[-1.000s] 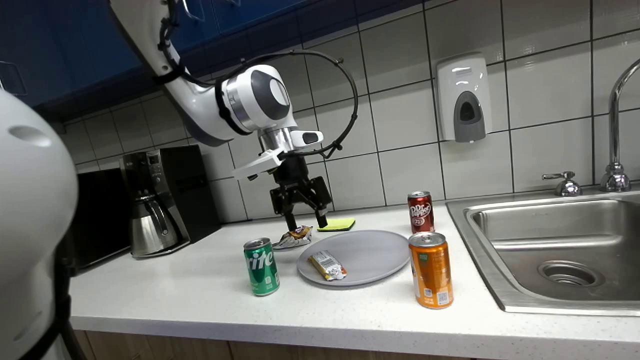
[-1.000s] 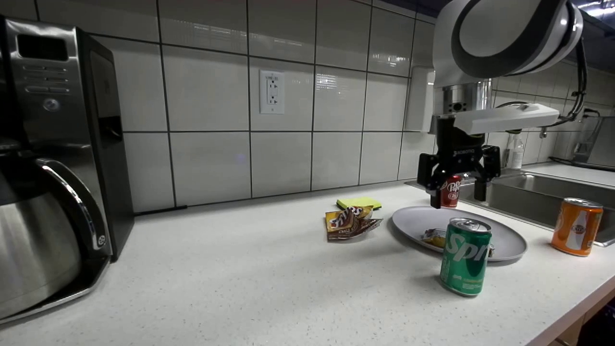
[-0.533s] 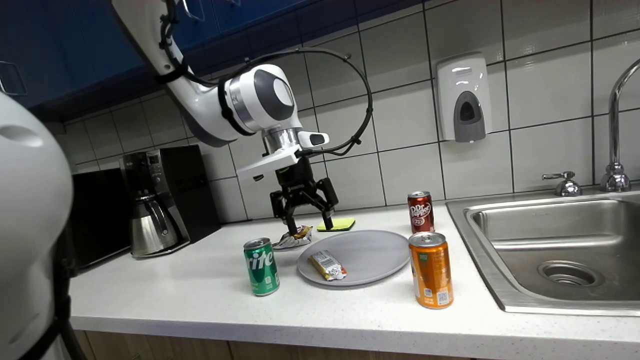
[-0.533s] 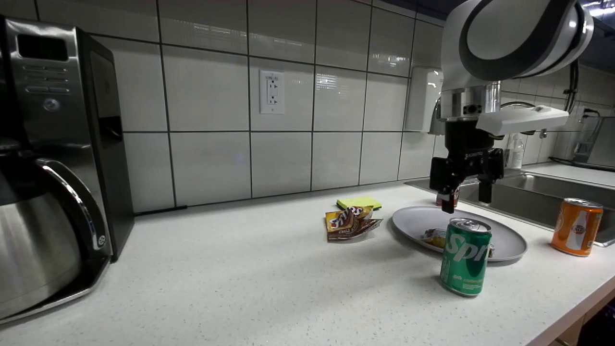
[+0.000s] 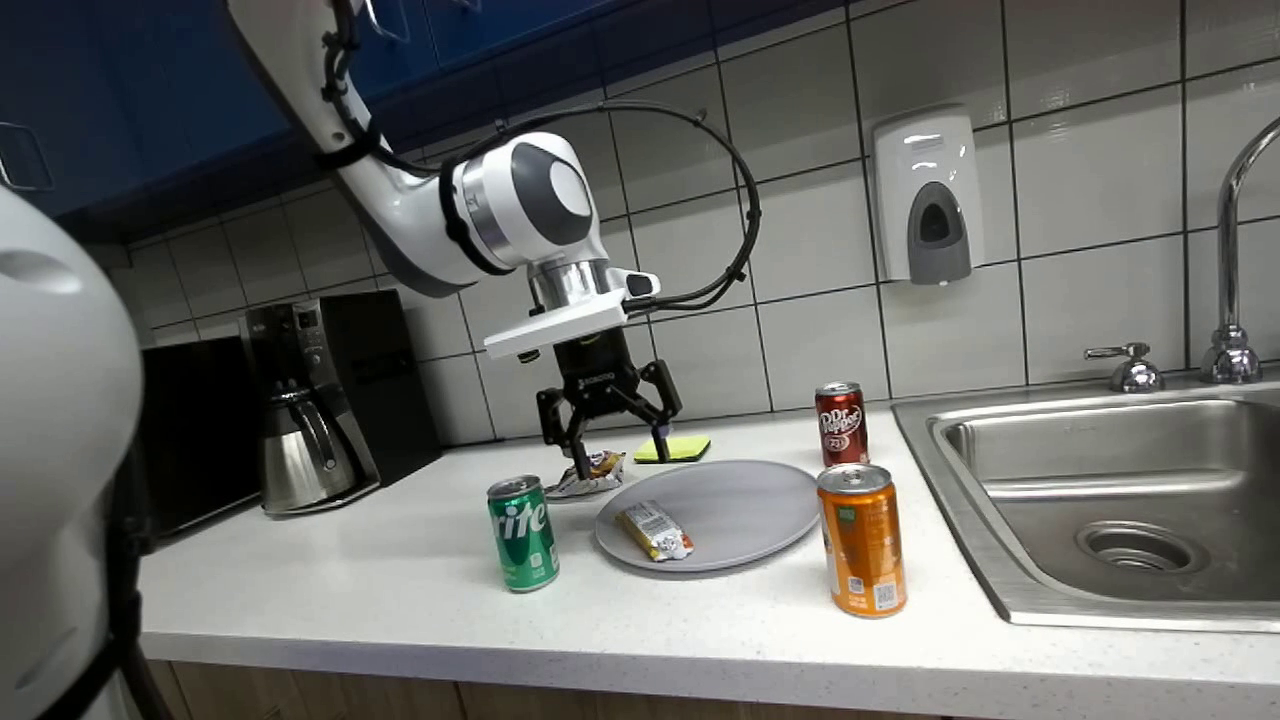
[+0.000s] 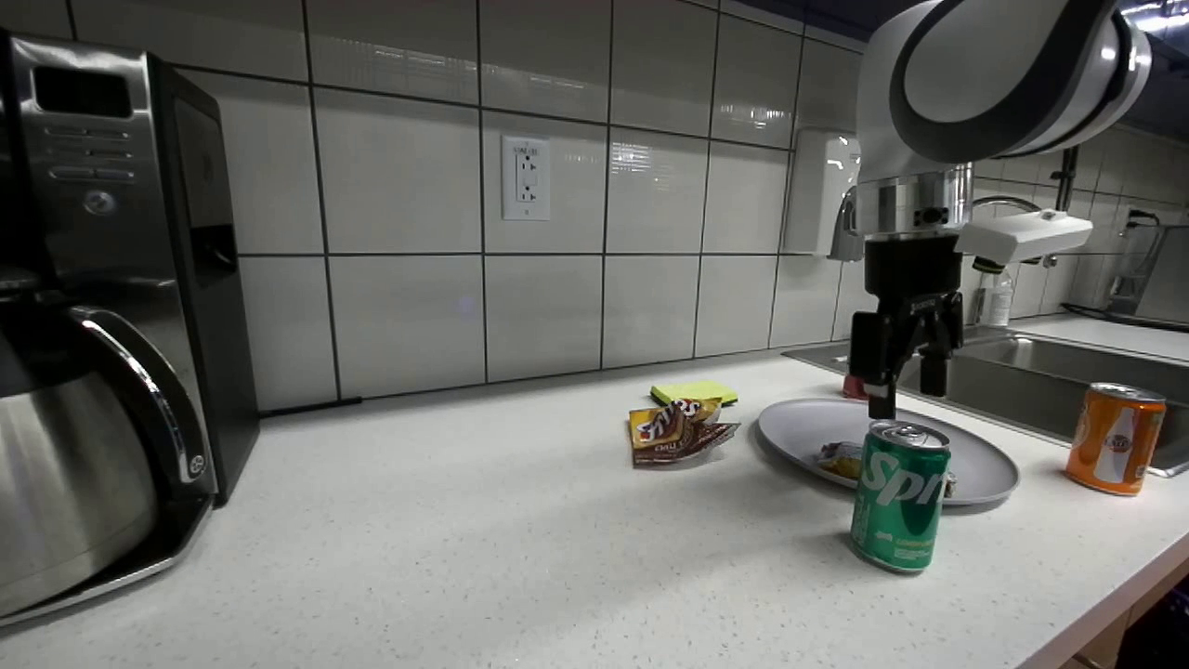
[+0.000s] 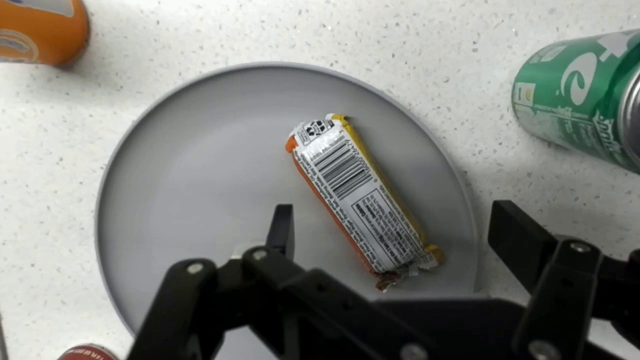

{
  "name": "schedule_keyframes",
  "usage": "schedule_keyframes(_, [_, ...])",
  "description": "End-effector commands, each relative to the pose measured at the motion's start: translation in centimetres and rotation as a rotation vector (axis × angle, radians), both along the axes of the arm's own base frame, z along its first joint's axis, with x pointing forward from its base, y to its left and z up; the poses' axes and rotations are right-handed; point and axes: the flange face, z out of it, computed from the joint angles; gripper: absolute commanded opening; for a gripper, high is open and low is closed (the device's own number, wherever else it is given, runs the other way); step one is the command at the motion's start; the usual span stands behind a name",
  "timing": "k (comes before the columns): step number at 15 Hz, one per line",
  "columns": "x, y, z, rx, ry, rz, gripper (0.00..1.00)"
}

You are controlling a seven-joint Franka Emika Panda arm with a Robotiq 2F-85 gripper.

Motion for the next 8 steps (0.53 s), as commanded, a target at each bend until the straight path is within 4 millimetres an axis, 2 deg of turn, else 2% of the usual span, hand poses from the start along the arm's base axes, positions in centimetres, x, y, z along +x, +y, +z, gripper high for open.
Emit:
schedule_keyframes(1, [-0.2,-1.0,-0.6,0.018,0.022,0.067,1.00])
schedule_keyframes(8, [-0.3,-1.0,-2.6,0.025,0.079,0.155,1.00])
